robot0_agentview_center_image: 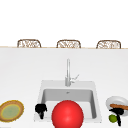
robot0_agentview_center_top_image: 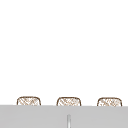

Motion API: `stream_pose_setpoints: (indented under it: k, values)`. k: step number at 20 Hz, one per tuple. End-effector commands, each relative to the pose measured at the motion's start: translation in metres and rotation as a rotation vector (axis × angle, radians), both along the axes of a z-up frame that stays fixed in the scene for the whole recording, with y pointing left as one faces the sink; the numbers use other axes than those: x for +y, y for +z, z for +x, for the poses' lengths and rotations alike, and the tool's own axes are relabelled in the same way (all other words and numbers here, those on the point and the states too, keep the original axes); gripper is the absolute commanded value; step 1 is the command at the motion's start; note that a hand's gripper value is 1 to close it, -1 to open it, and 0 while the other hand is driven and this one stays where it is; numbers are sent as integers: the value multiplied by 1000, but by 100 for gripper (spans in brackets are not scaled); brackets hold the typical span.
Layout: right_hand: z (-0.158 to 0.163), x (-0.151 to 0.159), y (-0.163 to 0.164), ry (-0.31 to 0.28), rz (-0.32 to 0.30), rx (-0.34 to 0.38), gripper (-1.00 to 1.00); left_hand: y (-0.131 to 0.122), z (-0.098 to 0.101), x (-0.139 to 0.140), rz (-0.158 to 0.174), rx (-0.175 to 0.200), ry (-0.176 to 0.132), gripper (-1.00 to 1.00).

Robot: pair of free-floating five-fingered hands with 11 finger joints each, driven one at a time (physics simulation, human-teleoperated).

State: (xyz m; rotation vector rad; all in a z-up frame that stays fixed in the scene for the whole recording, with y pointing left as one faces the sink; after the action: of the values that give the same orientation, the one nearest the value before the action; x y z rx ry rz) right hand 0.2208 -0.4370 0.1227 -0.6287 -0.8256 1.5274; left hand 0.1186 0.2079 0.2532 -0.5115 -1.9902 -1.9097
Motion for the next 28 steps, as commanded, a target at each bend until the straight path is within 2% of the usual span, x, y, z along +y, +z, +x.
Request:
stream_pose_setpoints:
  k: [1,5,6,14,20,23,24,25,28]
  values:
    - [-3,0,10,18,5,-3,-100,0,0,0,0,0,0,0]
    - [-2,0,8,6,14,-16,-100,0,0,0,0,0,0,0]
    - [-7,0,8,11,32,-5,-100,0,0,0,0,0,0,0]
    - [-24,10,8,25,36,-12,-100,0,0,0,0,0,0,0]
    - [-17,23,2,13,16,-9,-100,0,0,0,0,0,0,0]
    - [-15,20,-7,36,22,-15,-100,0,0,0,0,0,0,0]
    - [-16,21,-10,47,28,-16,100,0,0,0,0,0,0,0]
    - [-16,17,-12,74,21,-35,100,0,0,0,0,0,0,0]
    - [-19,6,-17,93,74,-66,100,0,0,0,0,0,0,0]
